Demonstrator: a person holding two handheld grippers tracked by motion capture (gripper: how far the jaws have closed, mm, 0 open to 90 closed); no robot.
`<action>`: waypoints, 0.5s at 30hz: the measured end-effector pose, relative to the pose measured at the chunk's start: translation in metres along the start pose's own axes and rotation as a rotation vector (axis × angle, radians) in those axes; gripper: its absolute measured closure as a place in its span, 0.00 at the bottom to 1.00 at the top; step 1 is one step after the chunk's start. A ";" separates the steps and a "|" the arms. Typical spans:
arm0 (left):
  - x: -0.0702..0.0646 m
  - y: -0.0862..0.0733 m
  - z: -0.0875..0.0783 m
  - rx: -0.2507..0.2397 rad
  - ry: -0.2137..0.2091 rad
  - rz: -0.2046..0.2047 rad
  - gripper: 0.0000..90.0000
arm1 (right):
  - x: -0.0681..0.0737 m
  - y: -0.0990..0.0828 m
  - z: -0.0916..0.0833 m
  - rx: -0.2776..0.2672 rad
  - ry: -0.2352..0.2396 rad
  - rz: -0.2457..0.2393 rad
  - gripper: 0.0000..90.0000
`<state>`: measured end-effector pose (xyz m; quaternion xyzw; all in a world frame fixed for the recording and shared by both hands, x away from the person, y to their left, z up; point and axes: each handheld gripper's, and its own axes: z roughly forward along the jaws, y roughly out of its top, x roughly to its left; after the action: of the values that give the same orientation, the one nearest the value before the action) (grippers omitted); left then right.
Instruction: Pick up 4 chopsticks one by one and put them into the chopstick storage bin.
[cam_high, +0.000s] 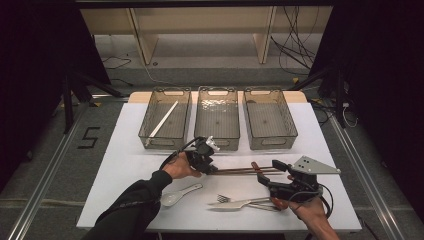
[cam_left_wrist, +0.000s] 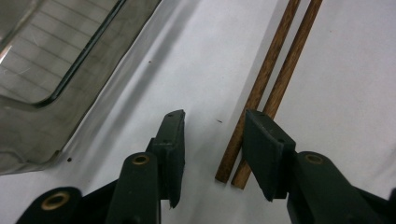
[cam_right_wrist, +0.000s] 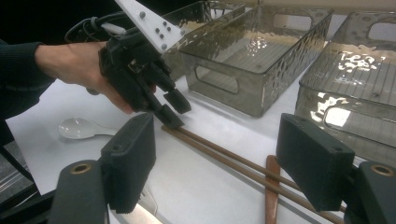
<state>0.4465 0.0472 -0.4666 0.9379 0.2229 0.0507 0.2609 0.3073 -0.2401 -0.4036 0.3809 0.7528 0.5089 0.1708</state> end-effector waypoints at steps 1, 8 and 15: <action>0.000 0.000 0.000 0.004 -0.003 0.002 0.65 | 0.000 0.000 0.000 -0.001 0.000 0.001 0.33; -0.003 0.002 0.005 0.026 -0.014 0.026 0.69 | 0.000 0.000 0.000 0.000 0.001 0.001 0.33; -0.008 0.004 0.006 0.038 -0.033 0.063 0.77 | 0.000 0.000 0.000 -0.001 0.000 0.000 0.33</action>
<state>0.4425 0.0381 -0.4692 0.9499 0.1898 0.0391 0.2451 0.3074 -0.2402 -0.4036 0.3807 0.7527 0.5093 0.1709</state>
